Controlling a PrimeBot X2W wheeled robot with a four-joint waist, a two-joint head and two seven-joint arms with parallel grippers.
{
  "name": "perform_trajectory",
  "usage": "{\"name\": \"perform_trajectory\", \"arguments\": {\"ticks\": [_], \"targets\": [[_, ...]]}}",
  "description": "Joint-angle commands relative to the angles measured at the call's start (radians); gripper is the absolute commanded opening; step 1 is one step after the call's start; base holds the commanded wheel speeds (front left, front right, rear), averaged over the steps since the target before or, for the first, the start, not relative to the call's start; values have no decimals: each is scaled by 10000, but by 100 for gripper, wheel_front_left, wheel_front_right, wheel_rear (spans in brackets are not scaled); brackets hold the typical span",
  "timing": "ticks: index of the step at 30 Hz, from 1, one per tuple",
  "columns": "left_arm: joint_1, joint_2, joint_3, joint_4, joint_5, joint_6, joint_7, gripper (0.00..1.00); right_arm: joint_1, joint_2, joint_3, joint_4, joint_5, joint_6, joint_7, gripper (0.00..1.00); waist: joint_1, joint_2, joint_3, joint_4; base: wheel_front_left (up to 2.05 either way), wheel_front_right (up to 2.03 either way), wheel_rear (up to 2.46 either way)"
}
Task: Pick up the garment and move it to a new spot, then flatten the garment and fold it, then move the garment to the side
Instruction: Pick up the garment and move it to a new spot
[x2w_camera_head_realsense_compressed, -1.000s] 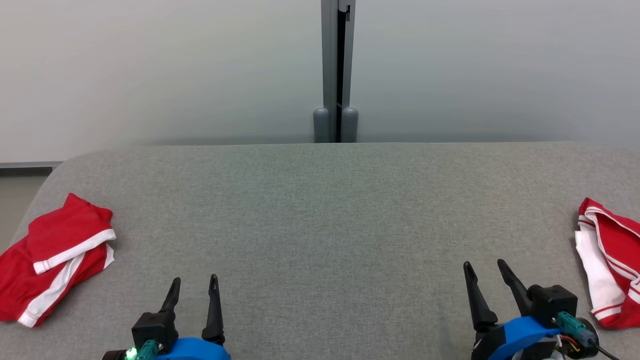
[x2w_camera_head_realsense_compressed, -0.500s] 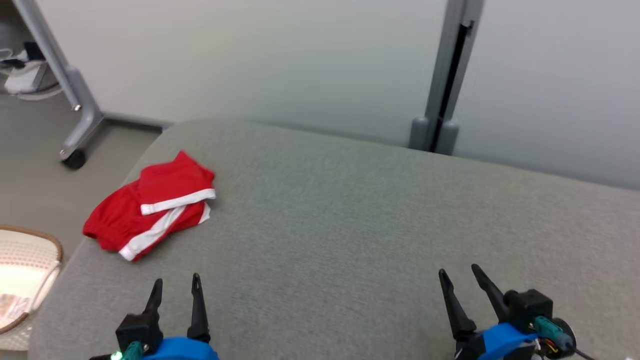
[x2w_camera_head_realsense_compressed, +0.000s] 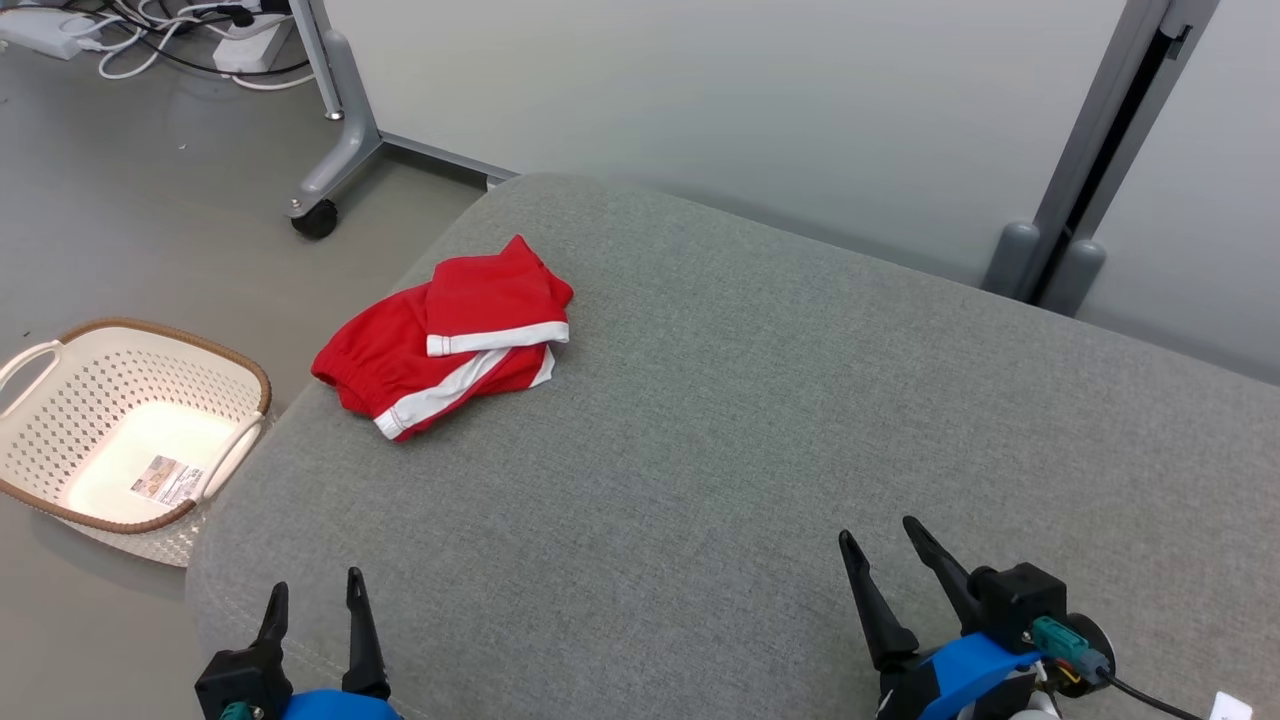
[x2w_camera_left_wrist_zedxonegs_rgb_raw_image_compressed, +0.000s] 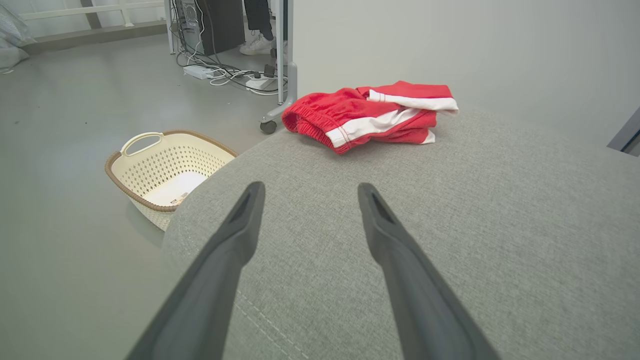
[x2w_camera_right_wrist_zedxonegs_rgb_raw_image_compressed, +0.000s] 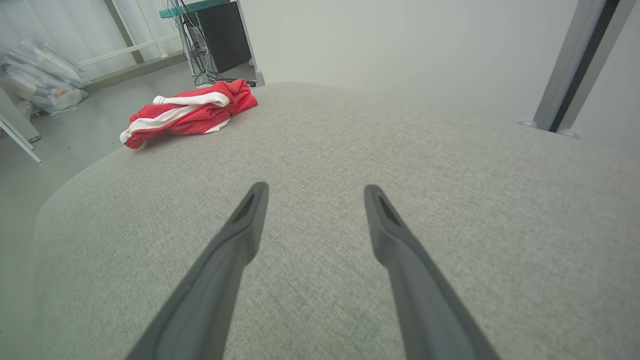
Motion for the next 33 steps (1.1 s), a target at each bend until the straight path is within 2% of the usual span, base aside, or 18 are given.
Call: {"name": "perform_trajectory", "arguments": {"ticks": [1, 9, 15, 25, 33], "targets": [[24, -4, 5, -31, -86, -85, -43, 100, -147, -30, 48, 22, 58, -3, -30, 100, -1, 0, 86, -7, 0, 0, 0], [-776, -3, 518, 378, -163, -180, -45, 100, -488, -33, 274, 8, -276, -3, -30, 100, -1, 0, 726, -791, 0, 0, 0], [-2114, 109, 1301, 1233, 61, -344, -43, 100, -869, -34, 383, -232, -652, -3, -30, 100, -1, 0, 1602, -1518, 0, 0, 0], [-4297, 912, 1936, 2981, 610, -76, -42, 100, -1593, -31, 664, -747, -1076, -3, -30, 100, -1, 0, 2923, -2466, 0, 0, 0], [-5500, 1531, 2372, 5417, 373, 23, -33, 100, -1877, -34, 890, -1055, -1124, -3, -30, 100, -1, 0, 3407, -3058, 0, 0, 0]]}}
